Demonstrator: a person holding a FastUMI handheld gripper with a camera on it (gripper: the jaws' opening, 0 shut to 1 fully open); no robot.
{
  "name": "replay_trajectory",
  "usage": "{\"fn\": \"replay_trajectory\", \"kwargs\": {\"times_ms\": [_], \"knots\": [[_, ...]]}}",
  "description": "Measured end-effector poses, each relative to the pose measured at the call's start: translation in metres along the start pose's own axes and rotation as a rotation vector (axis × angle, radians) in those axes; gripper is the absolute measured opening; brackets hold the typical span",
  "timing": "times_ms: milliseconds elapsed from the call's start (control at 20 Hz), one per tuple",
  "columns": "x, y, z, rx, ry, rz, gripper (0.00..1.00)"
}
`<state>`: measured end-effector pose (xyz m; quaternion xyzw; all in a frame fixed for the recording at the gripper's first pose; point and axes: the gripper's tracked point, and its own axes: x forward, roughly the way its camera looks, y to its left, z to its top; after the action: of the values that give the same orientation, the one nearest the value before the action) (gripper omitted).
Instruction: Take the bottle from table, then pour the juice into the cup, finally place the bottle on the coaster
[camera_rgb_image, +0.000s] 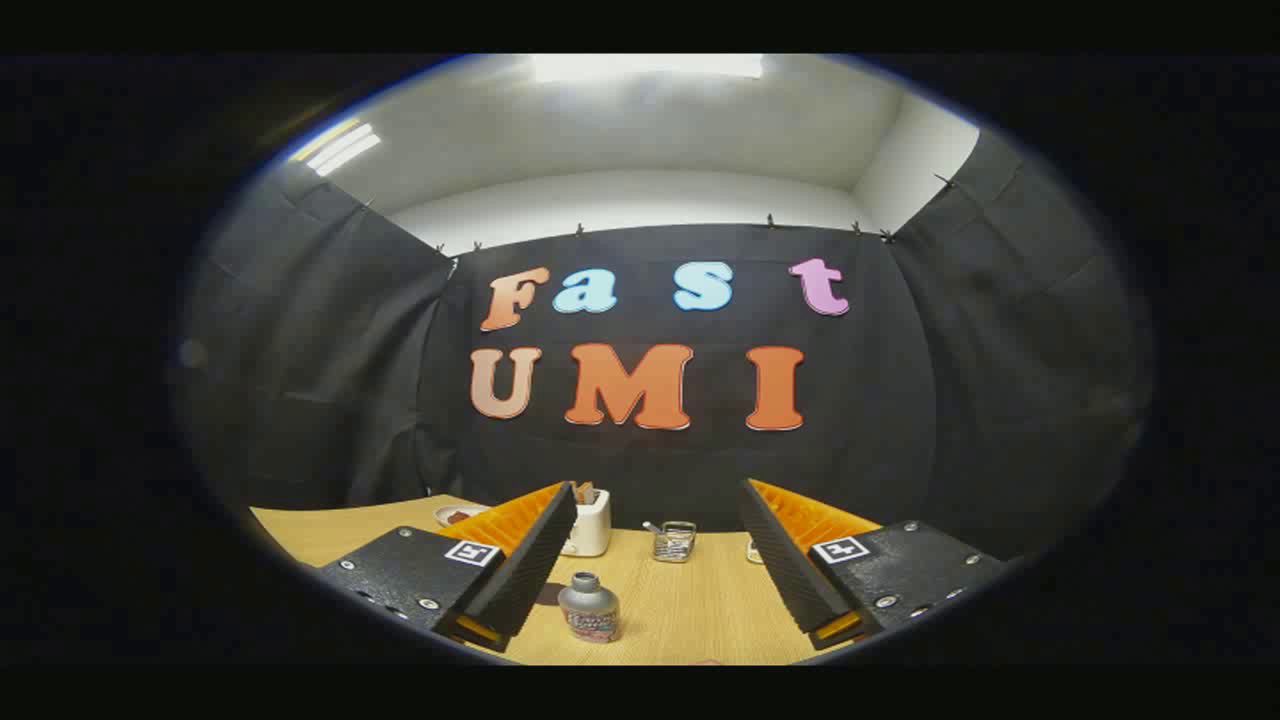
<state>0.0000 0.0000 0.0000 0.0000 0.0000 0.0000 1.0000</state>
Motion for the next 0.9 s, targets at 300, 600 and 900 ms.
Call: {"fn": "replay_trajectory", "kwargs": {"times_ms": [300, 600, 900], "knots": [[-0.004, 0.008, -0.004, 0.013, -0.008, 0.005, 0.97], [-0.004, 0.022, -0.009, 0.009, 0.015, 0.04, 0.97], [-0.006, 0.033, -0.023, 0.028, 0.021, 0.063, 0.98]]}}
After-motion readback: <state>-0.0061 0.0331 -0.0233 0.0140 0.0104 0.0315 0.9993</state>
